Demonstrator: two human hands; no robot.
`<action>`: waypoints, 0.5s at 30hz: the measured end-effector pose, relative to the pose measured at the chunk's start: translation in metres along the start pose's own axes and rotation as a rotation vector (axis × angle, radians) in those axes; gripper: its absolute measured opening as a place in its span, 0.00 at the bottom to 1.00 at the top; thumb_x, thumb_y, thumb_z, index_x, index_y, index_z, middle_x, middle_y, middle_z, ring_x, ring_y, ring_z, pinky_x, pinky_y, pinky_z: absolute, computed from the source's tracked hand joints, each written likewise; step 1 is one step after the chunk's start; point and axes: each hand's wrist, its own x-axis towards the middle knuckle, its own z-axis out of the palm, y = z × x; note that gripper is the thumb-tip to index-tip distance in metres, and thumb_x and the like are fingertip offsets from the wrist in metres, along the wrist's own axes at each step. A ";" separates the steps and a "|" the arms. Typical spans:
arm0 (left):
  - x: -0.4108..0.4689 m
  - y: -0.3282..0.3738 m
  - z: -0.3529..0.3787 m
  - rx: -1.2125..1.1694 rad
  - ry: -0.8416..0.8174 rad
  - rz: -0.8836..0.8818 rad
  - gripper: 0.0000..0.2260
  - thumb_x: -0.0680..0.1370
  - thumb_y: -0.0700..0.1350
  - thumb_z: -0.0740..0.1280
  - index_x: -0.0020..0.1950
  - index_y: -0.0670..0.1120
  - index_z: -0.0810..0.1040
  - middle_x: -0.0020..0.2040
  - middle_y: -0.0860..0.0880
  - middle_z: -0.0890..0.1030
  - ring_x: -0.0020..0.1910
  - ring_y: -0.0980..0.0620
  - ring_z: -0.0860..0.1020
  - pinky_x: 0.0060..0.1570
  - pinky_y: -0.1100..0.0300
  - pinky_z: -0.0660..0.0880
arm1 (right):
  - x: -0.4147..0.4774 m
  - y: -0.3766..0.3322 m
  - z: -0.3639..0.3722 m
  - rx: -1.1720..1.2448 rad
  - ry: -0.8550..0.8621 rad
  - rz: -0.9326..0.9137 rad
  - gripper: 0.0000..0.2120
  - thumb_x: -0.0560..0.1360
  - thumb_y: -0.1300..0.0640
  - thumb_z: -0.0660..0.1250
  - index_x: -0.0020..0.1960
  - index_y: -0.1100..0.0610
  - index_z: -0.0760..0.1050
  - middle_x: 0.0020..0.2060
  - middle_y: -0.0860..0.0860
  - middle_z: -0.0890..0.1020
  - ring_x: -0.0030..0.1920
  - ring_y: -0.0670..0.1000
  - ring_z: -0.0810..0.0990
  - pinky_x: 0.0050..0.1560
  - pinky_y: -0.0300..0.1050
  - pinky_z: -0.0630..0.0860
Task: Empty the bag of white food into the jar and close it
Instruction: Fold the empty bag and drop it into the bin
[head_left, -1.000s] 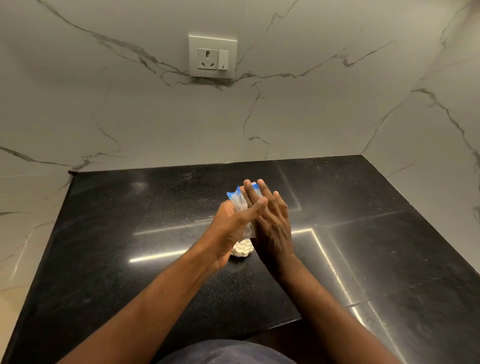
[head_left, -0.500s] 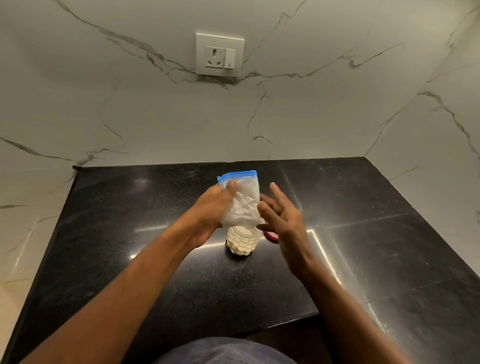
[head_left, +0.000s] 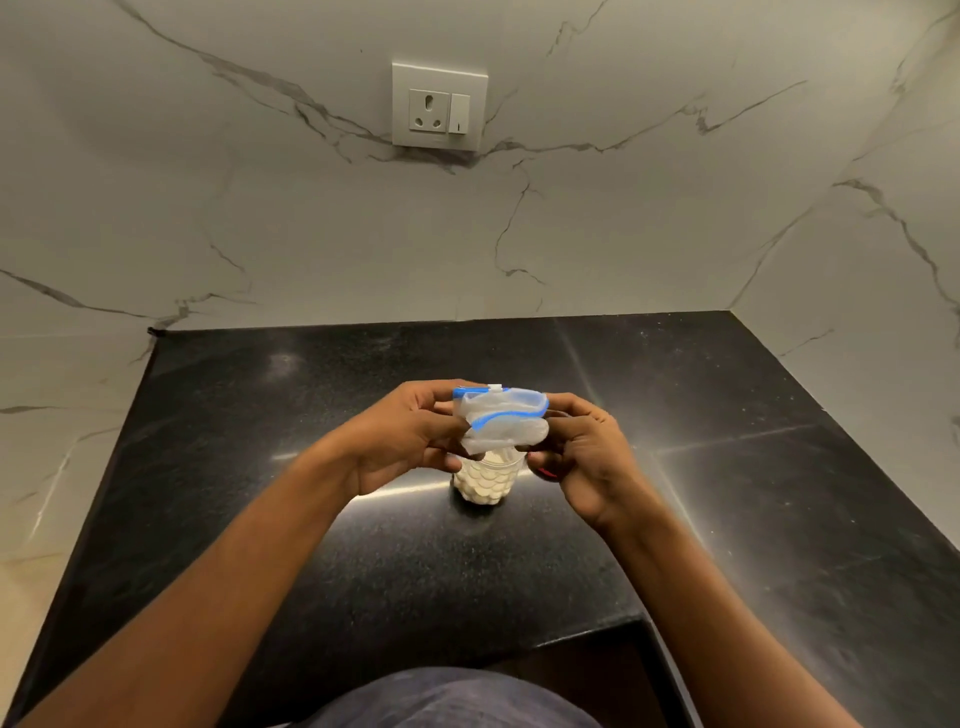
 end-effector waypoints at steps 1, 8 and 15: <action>0.000 -0.002 0.001 -0.051 0.010 0.005 0.20 0.83 0.31 0.64 0.57 0.53 0.89 0.52 0.42 0.88 0.40 0.51 0.86 0.36 0.61 0.83 | 0.001 0.003 0.002 0.040 0.017 0.020 0.18 0.77 0.73 0.64 0.43 0.55 0.88 0.41 0.59 0.88 0.34 0.54 0.87 0.27 0.39 0.78; -0.003 -0.016 -0.008 0.188 -0.039 0.144 0.31 0.70 0.42 0.78 0.69 0.61 0.77 0.63 0.56 0.84 0.62 0.54 0.83 0.58 0.57 0.82 | 0.005 0.007 0.009 0.222 0.111 0.099 0.14 0.77 0.72 0.67 0.38 0.60 0.87 0.40 0.61 0.88 0.34 0.53 0.88 0.31 0.39 0.82; 0.008 -0.025 0.013 0.250 0.323 0.487 0.16 0.73 0.49 0.77 0.59 0.48 0.81 0.53 0.52 0.88 0.53 0.52 0.87 0.50 0.61 0.84 | 0.001 0.004 0.006 0.119 -0.101 0.013 0.15 0.77 0.59 0.67 0.61 0.60 0.84 0.53 0.61 0.87 0.46 0.54 0.87 0.42 0.43 0.83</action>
